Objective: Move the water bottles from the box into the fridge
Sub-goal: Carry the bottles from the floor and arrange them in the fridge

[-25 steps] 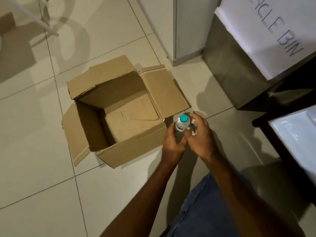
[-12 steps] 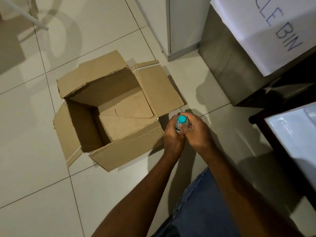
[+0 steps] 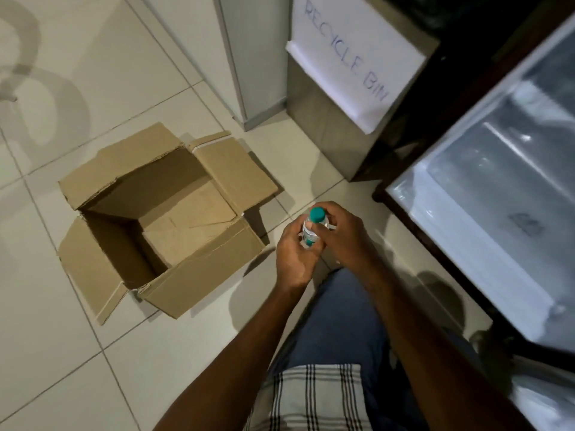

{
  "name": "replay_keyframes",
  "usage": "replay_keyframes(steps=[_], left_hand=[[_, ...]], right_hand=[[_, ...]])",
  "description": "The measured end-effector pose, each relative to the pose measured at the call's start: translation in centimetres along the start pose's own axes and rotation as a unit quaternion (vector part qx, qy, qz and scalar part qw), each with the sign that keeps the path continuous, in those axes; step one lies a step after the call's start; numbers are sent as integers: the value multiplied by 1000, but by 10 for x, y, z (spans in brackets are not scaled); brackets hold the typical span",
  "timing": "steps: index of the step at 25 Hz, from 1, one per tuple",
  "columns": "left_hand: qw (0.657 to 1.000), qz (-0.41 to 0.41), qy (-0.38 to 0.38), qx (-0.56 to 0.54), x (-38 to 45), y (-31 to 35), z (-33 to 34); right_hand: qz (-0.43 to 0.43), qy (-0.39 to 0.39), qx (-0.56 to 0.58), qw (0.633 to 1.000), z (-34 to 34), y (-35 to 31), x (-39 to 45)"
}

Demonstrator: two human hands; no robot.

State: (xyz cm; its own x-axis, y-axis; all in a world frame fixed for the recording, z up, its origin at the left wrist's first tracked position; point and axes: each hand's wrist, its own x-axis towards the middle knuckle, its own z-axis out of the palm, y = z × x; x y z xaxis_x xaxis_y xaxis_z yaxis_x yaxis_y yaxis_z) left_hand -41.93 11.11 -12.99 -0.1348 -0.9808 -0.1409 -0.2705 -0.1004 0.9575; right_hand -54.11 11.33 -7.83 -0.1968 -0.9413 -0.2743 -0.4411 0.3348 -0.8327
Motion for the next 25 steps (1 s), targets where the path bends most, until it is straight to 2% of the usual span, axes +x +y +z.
replay_keyframes(steps=[3,6,9,10,15,17,19,25], left_hand=[[999,31,-18,16,-12,33,5],[991,120,-30,57,-23,82,9],[966,244,-73,35,-41,136,18],[961,262,-85,32,-45,151,23],[932,332,-148,1,-57,213,57],[931,321,-174,-28,-57,237,74],[929,317,-186,-36,-58,264,90],[889,400,-218,-34,-64,356,139]], right_hand=[[-5,37,42,998,-35,-16,-25],[1,107,79,991,-70,-32,-52],[-6,171,63,983,-109,-45,-80],[-15,188,56,981,-123,-49,-89],[-79,254,86,960,-195,-72,-130],[-96,275,107,951,-223,-83,-145],[-115,308,106,938,-250,-93,-162],[-134,362,107,916,-334,-130,-206]])
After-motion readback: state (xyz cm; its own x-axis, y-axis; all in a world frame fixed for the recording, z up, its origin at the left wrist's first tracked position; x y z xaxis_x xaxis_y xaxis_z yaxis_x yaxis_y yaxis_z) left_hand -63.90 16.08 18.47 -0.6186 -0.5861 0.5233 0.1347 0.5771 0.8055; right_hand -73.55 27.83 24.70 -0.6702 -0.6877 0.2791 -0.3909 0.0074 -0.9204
